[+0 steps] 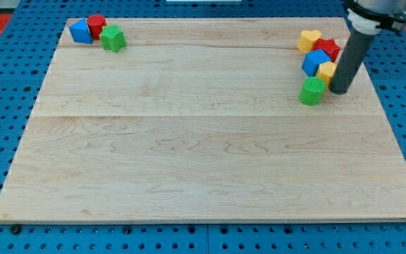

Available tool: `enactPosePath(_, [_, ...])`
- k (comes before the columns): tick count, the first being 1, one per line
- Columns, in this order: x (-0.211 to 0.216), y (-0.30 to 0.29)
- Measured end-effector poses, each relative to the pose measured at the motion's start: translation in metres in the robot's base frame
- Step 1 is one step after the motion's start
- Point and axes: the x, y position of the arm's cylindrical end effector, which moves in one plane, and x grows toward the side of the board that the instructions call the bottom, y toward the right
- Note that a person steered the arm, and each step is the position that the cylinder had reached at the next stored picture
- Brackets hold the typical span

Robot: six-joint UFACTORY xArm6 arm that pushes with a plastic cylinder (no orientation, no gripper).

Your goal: Point at the red star

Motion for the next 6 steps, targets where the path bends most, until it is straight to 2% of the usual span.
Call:
enactPosePath(1, [-0.028,0.000])
enactPosePath(2, [-0.015,0.000])
enactPosePath(3, [-0.021,0.035])
enactPosePath(4, [-0.052,0.048])
enactPosePath(6, [-0.121,-0.003])
